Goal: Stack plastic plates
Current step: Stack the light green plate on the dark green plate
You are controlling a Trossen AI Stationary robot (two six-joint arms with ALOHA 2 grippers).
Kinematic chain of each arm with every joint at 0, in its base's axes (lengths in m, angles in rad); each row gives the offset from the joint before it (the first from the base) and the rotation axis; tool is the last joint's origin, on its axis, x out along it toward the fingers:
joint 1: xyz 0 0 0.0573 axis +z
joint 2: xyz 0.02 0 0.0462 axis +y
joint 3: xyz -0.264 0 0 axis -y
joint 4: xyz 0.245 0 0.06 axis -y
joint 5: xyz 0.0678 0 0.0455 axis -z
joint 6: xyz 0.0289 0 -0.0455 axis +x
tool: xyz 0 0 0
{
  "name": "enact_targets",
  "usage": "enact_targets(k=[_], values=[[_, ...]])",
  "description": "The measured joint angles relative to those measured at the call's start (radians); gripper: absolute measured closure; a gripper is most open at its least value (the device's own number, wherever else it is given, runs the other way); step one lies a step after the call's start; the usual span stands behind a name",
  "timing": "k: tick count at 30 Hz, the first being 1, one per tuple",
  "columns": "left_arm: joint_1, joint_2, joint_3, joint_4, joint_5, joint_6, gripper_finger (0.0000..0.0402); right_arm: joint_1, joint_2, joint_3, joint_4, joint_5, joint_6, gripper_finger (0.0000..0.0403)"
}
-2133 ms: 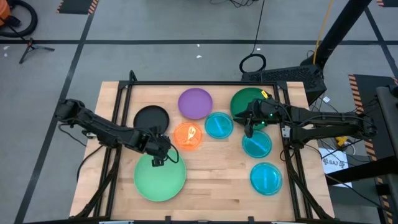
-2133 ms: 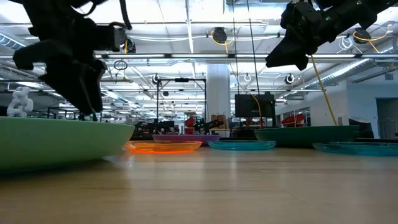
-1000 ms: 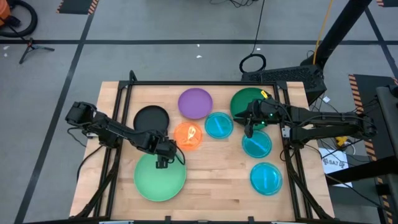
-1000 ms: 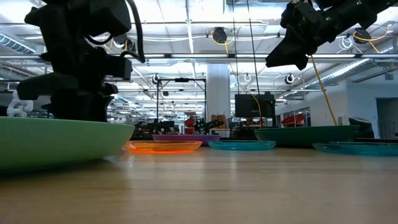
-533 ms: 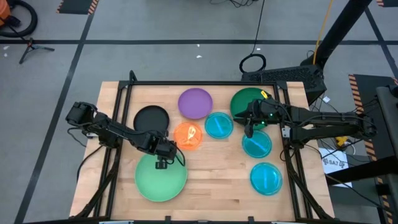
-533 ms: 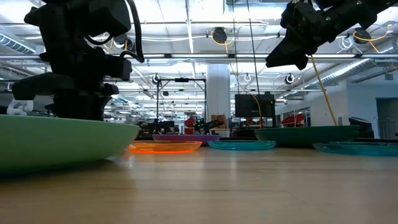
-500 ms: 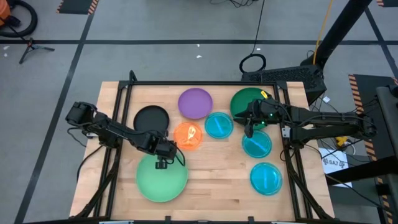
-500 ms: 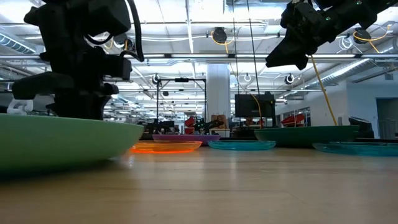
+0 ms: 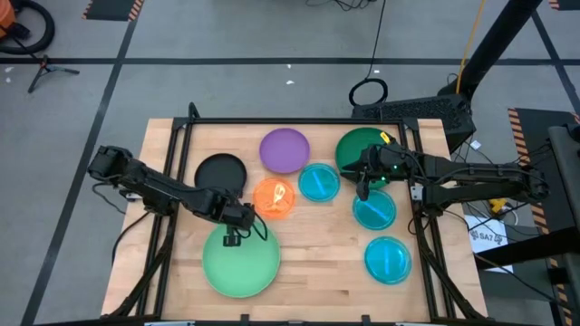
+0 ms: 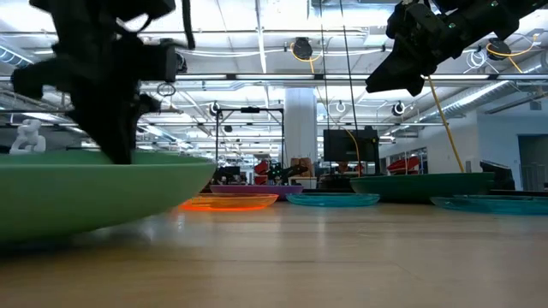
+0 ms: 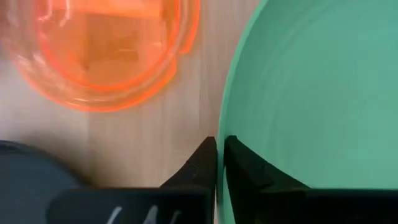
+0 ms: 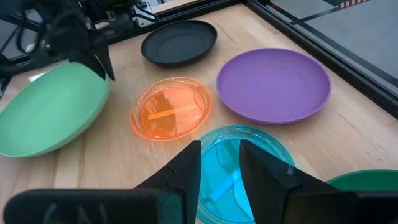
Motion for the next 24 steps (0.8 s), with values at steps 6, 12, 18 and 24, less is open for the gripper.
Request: enact_targets(k=[6,12,18,24], values=[[-0.001,-0.047,0.148,-0.122,-0.069,0.013,0.0385,0.0,0.0,0.0,0.001,0.0,0.0,0.0298],[-0.005,-0.052,0.306,-0.162,-0.204,0.095,0.0385,0.0,0.0,0.0,0.001,0.0,0.005,0.0298],[-0.006,-0.052,0.418,-0.15,-0.317,0.137,0.0385,0.0,0.0,0.0,0.001,0.0,0.007,0.0298],[-0.005,-0.053,0.455,-0.091,-0.524,0.129,0.0384,0.0,0.0,0.0,0.02,0.0,0.004,0.0298]])
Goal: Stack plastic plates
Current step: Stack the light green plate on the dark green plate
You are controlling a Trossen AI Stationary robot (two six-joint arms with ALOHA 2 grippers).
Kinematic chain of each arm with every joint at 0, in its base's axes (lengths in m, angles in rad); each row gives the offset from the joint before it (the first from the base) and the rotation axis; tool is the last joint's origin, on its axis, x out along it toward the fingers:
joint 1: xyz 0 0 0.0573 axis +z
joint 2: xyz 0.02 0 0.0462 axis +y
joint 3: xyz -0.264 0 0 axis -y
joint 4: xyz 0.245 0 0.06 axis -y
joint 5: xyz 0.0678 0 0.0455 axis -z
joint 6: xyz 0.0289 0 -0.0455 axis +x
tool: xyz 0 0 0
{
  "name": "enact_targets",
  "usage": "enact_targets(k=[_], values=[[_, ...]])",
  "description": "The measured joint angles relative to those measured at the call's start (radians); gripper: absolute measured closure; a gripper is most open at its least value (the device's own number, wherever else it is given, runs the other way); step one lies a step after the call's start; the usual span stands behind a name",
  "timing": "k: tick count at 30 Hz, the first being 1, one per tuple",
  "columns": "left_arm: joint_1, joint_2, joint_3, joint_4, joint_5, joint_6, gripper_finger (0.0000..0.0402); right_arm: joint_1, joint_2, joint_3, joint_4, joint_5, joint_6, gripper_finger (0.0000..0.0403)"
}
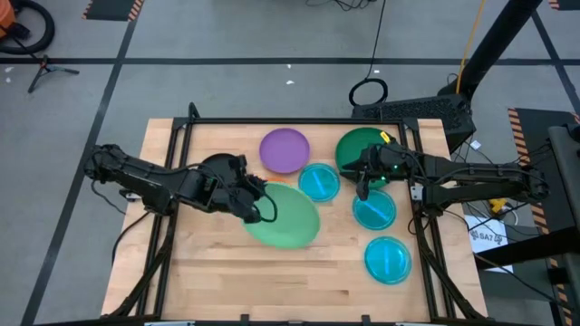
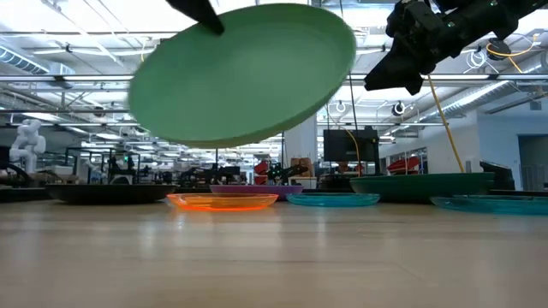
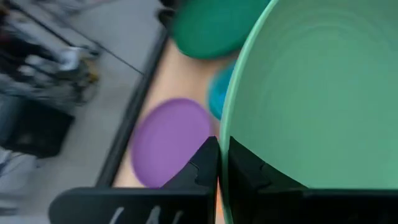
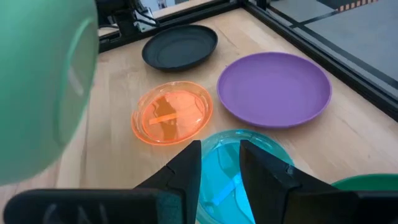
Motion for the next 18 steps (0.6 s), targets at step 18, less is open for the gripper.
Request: enact_targets(k=[18], values=[[0.017,0.03,-0.045,0.071,-0.555,-0.436,0.0383,0.097,0.016,0.0,0.181,0.169,-0.131,0.0298]])
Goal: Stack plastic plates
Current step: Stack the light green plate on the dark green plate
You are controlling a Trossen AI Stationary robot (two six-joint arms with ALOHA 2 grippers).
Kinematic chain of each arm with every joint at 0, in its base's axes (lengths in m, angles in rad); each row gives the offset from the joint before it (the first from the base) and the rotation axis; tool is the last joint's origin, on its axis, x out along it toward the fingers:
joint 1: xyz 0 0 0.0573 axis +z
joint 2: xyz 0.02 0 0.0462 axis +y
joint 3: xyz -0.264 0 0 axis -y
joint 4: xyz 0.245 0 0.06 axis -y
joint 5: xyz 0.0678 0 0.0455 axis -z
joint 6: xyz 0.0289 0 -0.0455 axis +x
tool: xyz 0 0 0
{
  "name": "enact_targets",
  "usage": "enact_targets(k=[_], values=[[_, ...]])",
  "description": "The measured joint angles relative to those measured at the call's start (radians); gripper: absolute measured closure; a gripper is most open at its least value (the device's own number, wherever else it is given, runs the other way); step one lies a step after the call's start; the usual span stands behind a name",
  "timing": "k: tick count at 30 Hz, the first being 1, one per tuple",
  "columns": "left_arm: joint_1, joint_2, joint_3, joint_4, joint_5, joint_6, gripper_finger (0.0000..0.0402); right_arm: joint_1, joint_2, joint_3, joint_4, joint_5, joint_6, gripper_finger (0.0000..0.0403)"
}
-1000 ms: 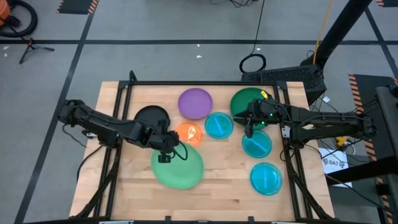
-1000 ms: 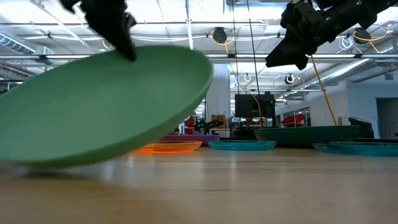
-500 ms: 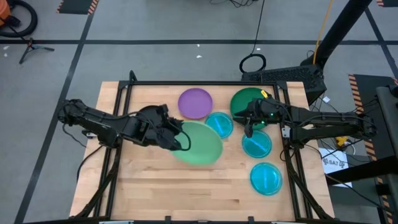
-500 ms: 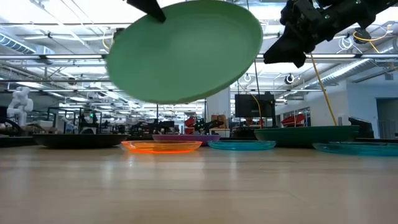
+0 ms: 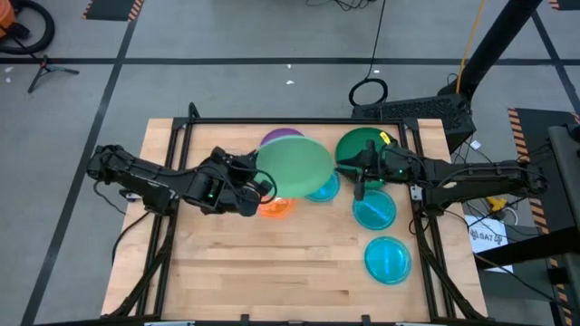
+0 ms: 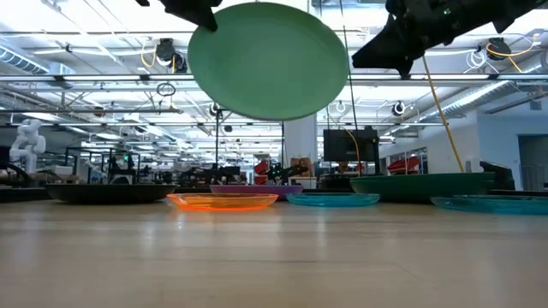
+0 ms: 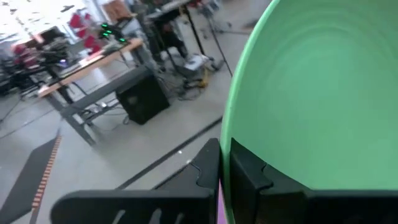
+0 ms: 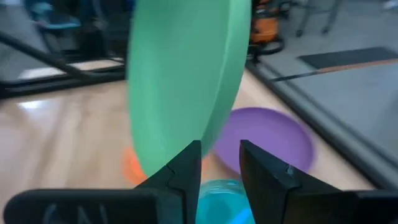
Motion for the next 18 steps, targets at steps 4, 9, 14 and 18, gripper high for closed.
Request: enact_targets(k=[4,9,14,18], values=[[-0.002,0.0,0.0,-0.002,-0.023,-0.022,0.0383,0.046,0.03,0.0,0.059,0.112,-0.041,0.0298],[0.0,-0.001,0.0,-0.009,-0.031,-0.038,0.0382,0.067,0.074,0.0,0.123,0.179,-0.063,0.0298],[0.003,-0.001,0.0,-0.01,-0.029,-0.044,0.0382,0.067,0.094,0.0,0.177,0.177,-0.011,0.0298],[0.012,-0.001,0.0,-0.005,-0.047,-0.045,0.0382,0.066,0.098,0.0,0.221,0.179,0.014,0.0298]])
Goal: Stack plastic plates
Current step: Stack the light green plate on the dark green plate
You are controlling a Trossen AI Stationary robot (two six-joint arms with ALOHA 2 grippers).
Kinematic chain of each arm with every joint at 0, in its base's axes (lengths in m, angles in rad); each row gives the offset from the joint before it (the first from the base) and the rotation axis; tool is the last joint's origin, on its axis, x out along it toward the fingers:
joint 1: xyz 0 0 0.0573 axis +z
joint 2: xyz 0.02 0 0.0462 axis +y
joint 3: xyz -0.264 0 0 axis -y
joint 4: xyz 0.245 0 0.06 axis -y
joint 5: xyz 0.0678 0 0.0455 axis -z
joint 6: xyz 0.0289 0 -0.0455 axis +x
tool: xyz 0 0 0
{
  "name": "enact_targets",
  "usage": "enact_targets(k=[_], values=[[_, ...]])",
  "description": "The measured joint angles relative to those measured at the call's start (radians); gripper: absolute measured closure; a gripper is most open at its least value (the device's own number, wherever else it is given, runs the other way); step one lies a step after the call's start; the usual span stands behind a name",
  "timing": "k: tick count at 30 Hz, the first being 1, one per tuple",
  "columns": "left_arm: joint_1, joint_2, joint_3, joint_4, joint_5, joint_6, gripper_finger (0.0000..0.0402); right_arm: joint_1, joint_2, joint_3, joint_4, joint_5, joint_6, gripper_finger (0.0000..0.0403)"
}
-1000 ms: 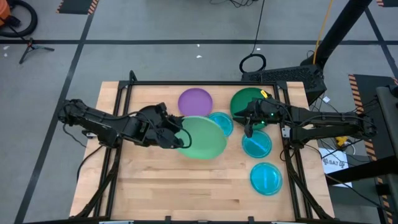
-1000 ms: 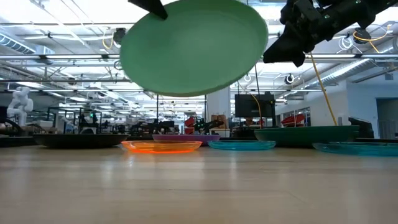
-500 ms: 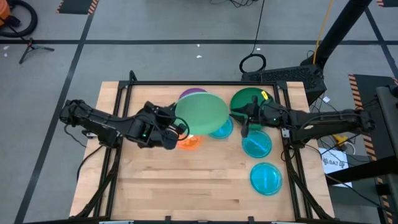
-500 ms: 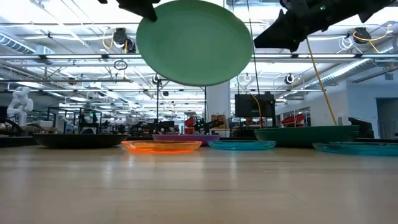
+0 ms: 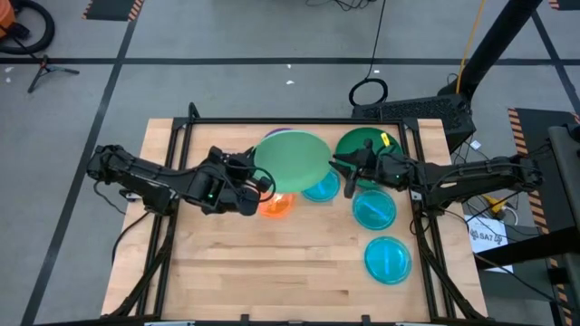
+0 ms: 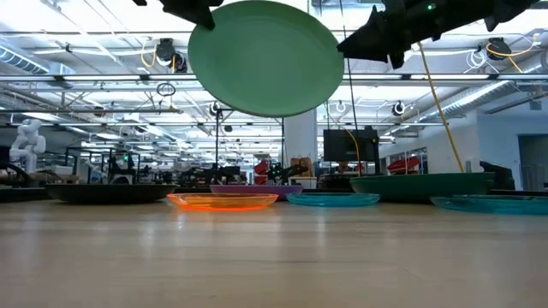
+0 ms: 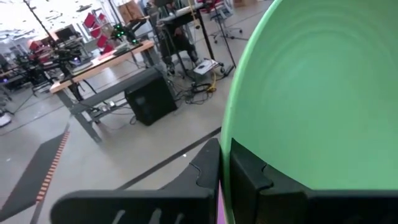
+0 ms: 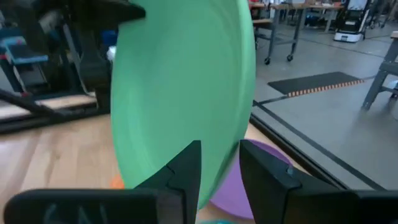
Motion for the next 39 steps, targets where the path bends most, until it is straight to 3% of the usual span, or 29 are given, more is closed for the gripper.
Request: enact_targets(k=[6,12,19,23,39], values=[[-0.009,0.0,0.0,0.056,0.004,0.007,0.0382,0.0,0.012,0.0,0.001,0.071,0.024,0.0298],[-0.022,0.016,0.0,0.125,0.012,0.062,0.0382,0.0,0.048,0.0,0.038,0.071,0.024,0.0303],[-0.024,0.016,-0.001,0.129,0.025,0.061,0.0382,-0.003,0.052,0.0,0.05,0.098,0.04,0.0385],[-0.024,0.016,-0.001,0.131,0.03,0.081,0.0374,-0.003,0.052,0.0,0.045,0.097,0.068,0.0386],[-0.022,0.015,0.0,0.132,0.042,0.274,0.0223,-0.057,0.033,0.0,-0.015,0.041,0.125,0.0395]])
